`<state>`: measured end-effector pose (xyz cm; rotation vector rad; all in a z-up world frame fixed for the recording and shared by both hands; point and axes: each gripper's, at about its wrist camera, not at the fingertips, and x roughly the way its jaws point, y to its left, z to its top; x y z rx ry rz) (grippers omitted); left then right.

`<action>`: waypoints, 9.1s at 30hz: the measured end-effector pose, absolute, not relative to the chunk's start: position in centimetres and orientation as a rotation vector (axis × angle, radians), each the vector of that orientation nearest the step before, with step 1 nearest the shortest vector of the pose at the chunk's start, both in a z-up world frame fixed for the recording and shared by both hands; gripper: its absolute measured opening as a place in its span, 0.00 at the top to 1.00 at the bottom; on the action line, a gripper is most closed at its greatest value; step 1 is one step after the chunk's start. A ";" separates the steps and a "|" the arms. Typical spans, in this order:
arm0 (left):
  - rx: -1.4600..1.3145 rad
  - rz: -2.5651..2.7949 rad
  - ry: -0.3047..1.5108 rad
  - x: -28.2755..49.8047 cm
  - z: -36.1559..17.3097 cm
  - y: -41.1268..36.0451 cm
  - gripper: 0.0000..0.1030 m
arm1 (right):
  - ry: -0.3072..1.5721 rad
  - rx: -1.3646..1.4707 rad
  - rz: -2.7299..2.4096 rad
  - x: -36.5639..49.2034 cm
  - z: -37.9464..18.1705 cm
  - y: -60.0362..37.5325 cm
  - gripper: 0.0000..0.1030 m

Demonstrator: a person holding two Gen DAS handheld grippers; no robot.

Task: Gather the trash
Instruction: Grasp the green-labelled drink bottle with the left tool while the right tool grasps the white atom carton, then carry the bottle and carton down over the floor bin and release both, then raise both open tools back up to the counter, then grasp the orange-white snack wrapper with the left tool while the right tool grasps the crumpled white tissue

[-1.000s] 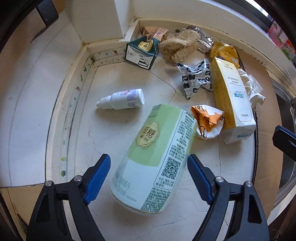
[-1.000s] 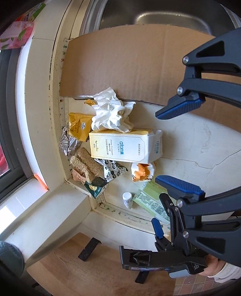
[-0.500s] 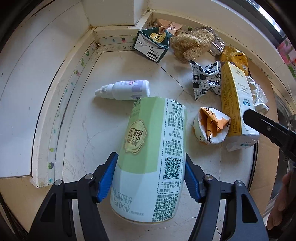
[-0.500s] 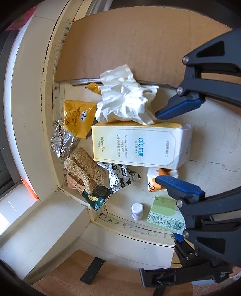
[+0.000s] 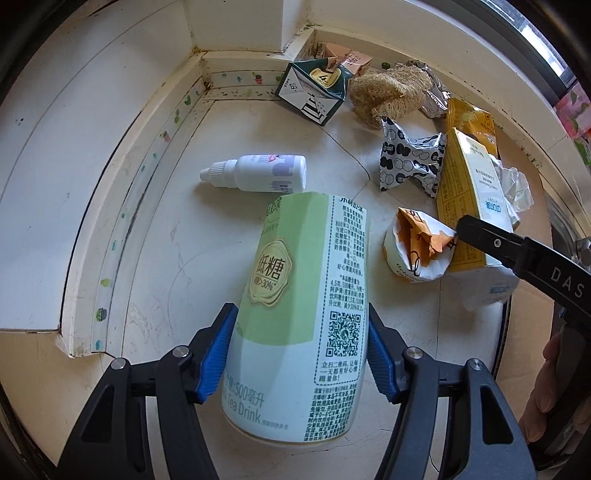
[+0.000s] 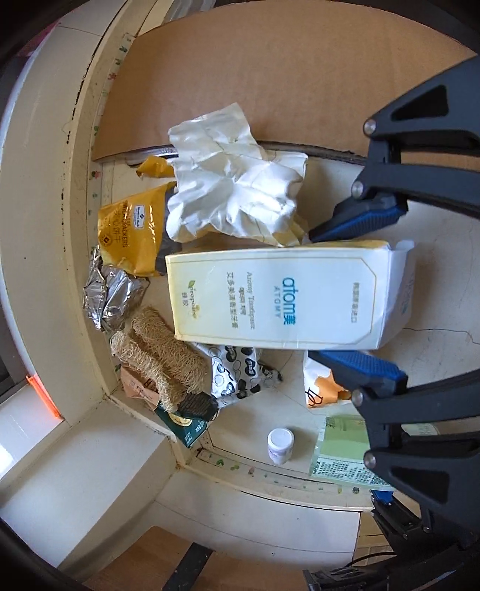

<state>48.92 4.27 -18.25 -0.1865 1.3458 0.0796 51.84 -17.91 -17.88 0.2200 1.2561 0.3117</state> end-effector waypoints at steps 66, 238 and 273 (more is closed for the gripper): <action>-0.201 -0.253 1.365 7.3 -20.2 2.2 0.39 | 1.326 0.149 0.257 3.6 -17.5 -15.8 0.51; -0.206 0.124 1.242 53.4 -19.8 -2.7 0.35 | 1.130 0.176 0.224 54.5 -16.7 -22.7 0.33; -0.315 0.040 1.145 44.5 -12.7 0.2 0.46 | 1.088 0.245 0.476 47.3 -13.2 -21.8 0.89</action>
